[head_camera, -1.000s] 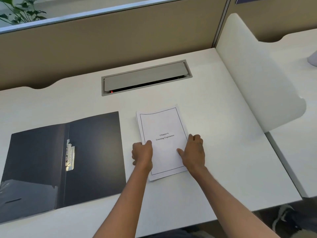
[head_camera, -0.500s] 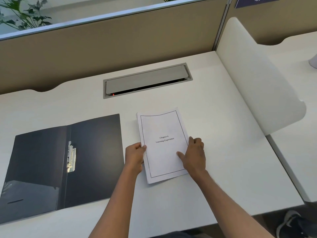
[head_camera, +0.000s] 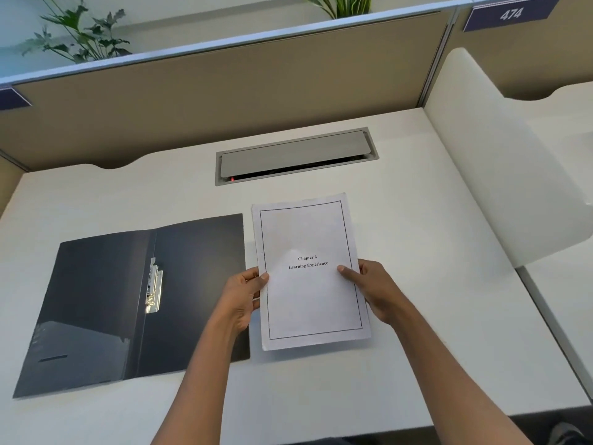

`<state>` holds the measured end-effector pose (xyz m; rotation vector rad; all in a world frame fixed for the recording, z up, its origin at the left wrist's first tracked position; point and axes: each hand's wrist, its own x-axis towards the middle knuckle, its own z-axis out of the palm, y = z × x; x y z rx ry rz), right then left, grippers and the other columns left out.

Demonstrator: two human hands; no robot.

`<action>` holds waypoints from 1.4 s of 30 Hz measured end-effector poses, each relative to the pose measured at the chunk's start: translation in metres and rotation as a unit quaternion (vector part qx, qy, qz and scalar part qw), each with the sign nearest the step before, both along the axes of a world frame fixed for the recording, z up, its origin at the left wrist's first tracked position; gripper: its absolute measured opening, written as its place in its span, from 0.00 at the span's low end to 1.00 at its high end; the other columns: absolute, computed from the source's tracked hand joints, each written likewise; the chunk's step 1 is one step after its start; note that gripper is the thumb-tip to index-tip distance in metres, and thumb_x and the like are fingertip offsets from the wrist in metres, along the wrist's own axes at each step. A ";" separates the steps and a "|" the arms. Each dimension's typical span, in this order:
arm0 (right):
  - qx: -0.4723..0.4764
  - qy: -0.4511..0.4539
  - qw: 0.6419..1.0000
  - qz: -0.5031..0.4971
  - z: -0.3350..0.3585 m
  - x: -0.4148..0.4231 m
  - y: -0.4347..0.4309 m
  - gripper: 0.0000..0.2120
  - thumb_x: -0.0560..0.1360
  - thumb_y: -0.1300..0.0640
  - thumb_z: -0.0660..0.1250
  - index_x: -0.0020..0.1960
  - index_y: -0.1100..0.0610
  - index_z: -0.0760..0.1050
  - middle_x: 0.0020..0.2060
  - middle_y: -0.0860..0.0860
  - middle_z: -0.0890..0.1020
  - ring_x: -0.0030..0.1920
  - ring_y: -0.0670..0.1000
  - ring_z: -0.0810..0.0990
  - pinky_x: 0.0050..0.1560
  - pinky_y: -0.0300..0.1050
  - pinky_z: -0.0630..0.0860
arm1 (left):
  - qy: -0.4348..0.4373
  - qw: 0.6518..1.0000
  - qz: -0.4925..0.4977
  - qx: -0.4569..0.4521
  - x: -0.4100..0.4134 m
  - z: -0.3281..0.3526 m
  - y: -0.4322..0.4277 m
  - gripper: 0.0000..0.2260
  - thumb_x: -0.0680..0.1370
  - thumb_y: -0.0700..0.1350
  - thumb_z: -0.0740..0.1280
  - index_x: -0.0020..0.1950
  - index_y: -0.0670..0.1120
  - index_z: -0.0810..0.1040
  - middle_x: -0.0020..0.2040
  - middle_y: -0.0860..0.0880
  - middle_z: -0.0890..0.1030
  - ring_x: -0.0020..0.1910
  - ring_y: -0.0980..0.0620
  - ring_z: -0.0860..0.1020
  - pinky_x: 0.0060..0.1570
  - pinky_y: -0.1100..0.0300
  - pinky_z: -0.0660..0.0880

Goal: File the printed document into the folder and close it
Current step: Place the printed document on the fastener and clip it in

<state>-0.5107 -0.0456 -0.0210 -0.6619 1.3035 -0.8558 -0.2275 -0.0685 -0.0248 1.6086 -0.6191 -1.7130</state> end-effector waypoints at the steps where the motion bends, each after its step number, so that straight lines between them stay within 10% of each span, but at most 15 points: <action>1: -0.007 0.001 1.000 0.002 -0.001 0.006 0.000 0.10 0.79 0.57 0.71 0.58 0.59 0.83 0.52 0.55 0.89 0.54 0.58 0.88 0.55 0.54 0.84 | -0.005 1.000 0.005 -0.003 0.005 0.001 0.002 0.09 0.81 0.36 0.69 0.59 0.39 0.83 0.52 0.43 0.88 0.44 0.48 0.86 0.43 0.53 0.84; 13: -0.056 0.021 0.997 0.042 -0.006 0.117 -0.008 0.06 0.79 0.54 0.71 0.52 0.54 0.86 0.50 0.55 0.89 0.51 0.60 0.88 0.55 0.59 0.84 | -0.058 0.996 0.058 -0.030 0.115 0.018 0.016 0.07 0.79 0.38 0.72 0.57 0.41 0.85 0.51 0.44 0.89 0.49 0.46 0.88 0.45 0.53 0.85; 23: -0.039 0.023 0.999 0.024 -0.016 0.221 -0.011 0.07 0.79 0.55 0.71 0.54 0.54 0.86 0.51 0.55 0.89 0.52 0.59 0.88 0.58 0.64 0.82 | -0.293 0.948 0.061 -0.109 0.228 0.028 0.005 0.05 0.79 0.38 0.72 0.52 0.46 0.86 0.40 0.50 0.88 0.38 0.50 0.87 0.35 0.62 0.83; 27: -0.036 0.035 0.999 0.013 -0.021 0.240 -0.011 0.07 0.79 0.56 0.71 0.54 0.56 0.86 0.51 0.55 0.89 0.52 0.59 0.88 0.59 0.64 0.82 | -0.408 0.899 0.032 -0.158 0.258 0.027 -0.003 0.08 0.79 0.42 0.72 0.58 0.46 0.86 0.44 0.54 0.85 0.43 0.58 0.84 0.49 0.57 0.84; 32: -0.032 0.063 0.997 0.007 -0.027 0.253 -0.010 0.06 0.79 0.57 0.70 0.53 0.55 0.86 0.50 0.55 0.89 0.52 0.59 0.88 0.58 0.63 0.82 | -0.374 0.919 -0.008 -0.124 0.281 0.020 -0.011 0.16 0.81 0.45 0.70 0.68 0.44 0.80 0.54 0.46 0.85 0.52 0.47 0.85 0.59 0.47 0.82; 37: -0.024 0.087 0.996 0.004 -0.029 0.262 -0.014 0.06 0.79 0.57 0.71 0.51 0.56 0.86 0.49 0.55 0.89 0.50 0.58 0.88 0.55 0.59 0.84 | -0.386 0.910 -0.089 -0.126 0.289 0.013 -0.017 0.12 0.82 0.45 0.67 0.40 0.57 0.75 0.45 0.44 0.85 0.46 0.40 0.84 0.53 0.46 0.81; 42: -0.012 0.105 0.994 0.004 -0.029 0.269 -0.021 0.06 0.79 0.57 0.71 0.53 0.57 0.85 0.48 0.53 0.89 0.50 0.58 0.88 0.53 0.56 0.85 | -0.387 0.906 -0.122 -0.122 0.291 0.000 -0.020 0.15 0.83 0.43 0.66 0.38 0.58 0.73 0.37 0.58 0.77 0.41 0.51 0.78 0.38 0.66 0.71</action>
